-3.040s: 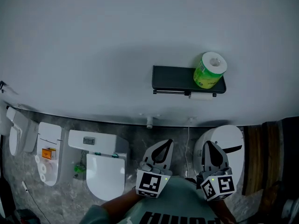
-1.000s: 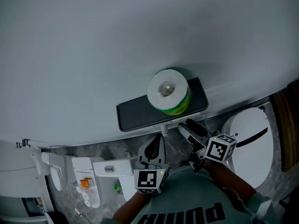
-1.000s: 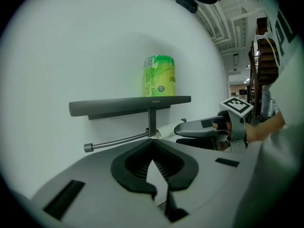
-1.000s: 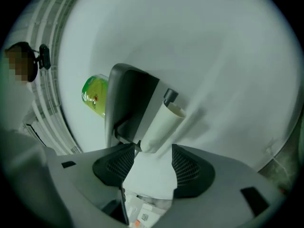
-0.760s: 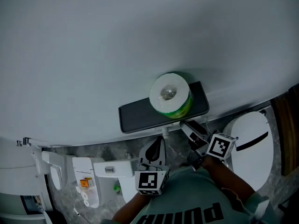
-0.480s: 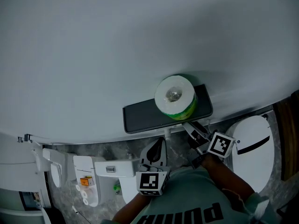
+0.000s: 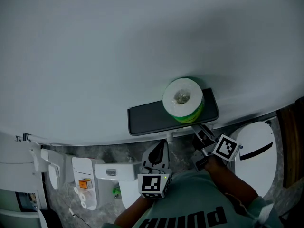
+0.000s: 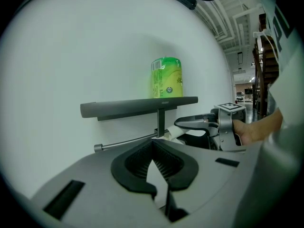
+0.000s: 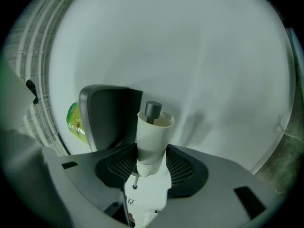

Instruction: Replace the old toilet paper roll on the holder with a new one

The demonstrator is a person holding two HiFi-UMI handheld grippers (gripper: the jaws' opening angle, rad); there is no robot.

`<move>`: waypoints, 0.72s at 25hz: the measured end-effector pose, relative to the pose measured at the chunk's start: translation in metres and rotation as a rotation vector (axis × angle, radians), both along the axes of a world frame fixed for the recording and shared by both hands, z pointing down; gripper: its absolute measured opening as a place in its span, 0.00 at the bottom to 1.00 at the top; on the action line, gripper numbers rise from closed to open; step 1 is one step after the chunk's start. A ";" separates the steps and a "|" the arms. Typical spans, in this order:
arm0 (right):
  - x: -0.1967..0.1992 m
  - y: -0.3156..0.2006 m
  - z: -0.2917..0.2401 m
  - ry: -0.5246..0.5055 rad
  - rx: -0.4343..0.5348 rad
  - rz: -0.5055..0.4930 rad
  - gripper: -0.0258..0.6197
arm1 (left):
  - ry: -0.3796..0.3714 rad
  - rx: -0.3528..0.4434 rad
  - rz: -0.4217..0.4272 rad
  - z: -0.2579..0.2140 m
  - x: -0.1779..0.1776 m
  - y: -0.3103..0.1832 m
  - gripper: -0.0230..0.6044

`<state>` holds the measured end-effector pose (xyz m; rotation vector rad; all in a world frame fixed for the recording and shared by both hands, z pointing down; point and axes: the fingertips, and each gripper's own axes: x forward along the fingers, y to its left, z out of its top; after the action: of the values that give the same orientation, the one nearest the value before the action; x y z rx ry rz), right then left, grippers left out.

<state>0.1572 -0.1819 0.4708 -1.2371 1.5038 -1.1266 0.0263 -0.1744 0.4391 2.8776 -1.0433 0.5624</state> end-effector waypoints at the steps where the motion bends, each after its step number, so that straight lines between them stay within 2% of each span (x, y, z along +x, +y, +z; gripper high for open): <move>1: 0.002 0.001 -0.001 0.010 0.000 0.008 0.35 | 0.003 -0.001 0.002 0.000 0.001 0.000 0.05; 10: 0.020 0.011 -0.007 0.031 0.003 0.058 0.34 | 0.027 -0.015 0.032 0.001 0.010 0.004 0.05; 18: 0.047 0.024 -0.009 0.042 -0.006 0.111 0.34 | 0.041 -0.029 0.076 0.004 0.033 0.007 0.05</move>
<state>0.2043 -0.1582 0.4618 -1.3393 1.4454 -1.0389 0.0593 -0.1669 0.4435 2.9010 -0.9155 0.5151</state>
